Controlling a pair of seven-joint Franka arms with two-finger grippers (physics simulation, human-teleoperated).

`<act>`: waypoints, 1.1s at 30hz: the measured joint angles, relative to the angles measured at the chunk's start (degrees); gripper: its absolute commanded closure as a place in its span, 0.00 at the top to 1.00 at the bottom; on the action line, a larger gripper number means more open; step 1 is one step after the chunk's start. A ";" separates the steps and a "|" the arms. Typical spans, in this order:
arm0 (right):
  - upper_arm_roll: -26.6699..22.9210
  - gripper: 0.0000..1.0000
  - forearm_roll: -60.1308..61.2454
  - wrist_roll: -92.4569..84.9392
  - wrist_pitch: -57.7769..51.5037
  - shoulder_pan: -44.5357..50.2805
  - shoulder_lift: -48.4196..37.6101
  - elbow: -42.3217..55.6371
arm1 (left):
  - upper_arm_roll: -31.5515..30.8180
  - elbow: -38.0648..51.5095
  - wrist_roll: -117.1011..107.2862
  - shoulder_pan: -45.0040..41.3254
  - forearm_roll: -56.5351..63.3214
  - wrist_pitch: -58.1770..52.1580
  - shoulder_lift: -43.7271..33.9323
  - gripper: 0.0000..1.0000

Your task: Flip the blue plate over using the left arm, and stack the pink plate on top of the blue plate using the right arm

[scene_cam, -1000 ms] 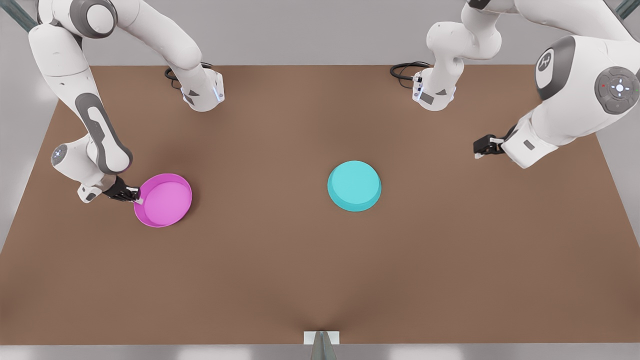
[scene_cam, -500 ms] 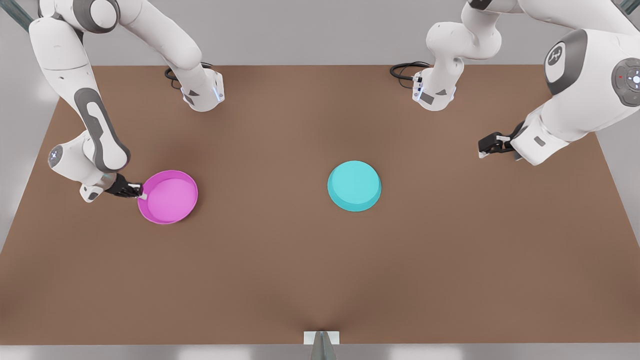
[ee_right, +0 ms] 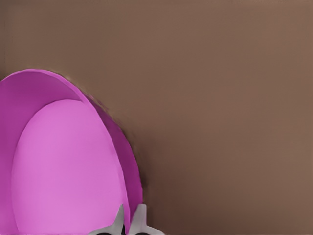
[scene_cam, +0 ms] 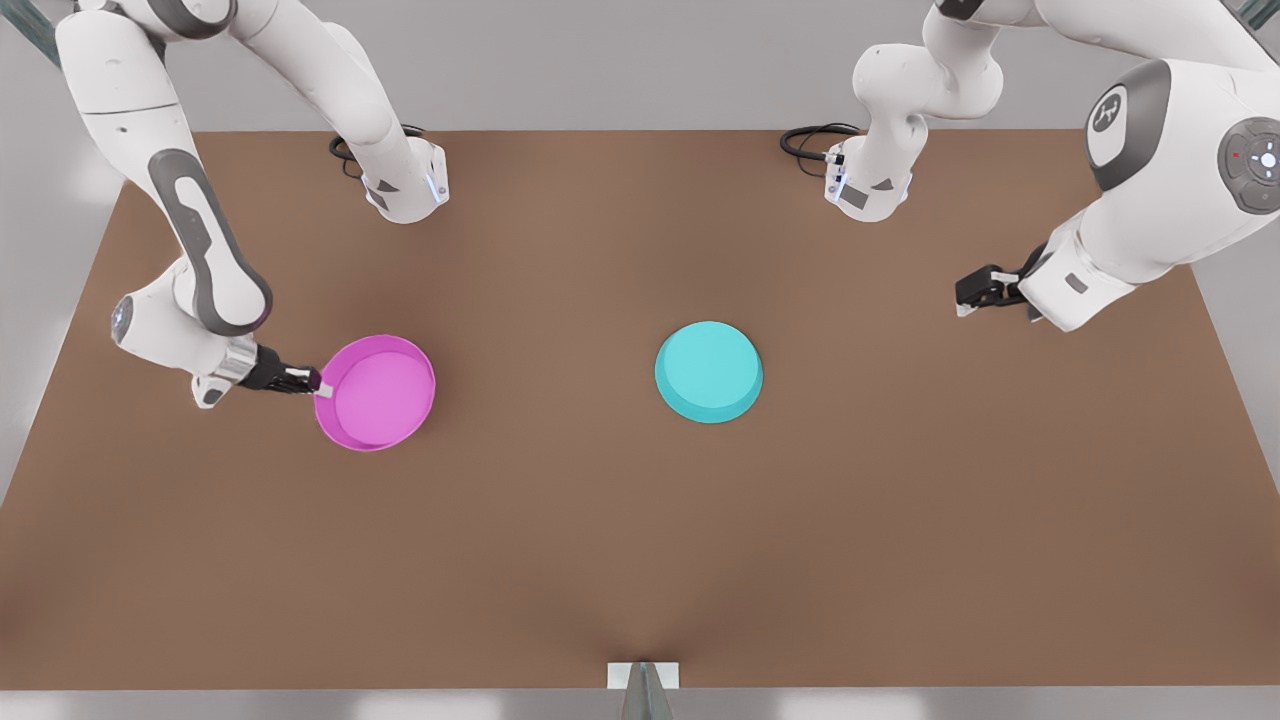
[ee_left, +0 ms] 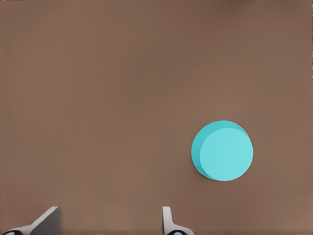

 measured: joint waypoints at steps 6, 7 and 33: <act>2.69 0.21 12.88 4.72 1.20 12.57 -6.63 0.09 | 0.01 0.00 0.00 0.01 0.05 0.04 0.00 1.00; 2.61 0.21 14.10 6.50 1.92 15.59 -7.32 0.17 | -0.05 0.00 0.00 0.06 0.06 0.04 0.00 1.00; -41.95 0.21 26.33 35.58 11.87 95.79 3.79 21.45 | -0.14 -0.09 0.01 -0.04 0.29 0.00 0.09 1.00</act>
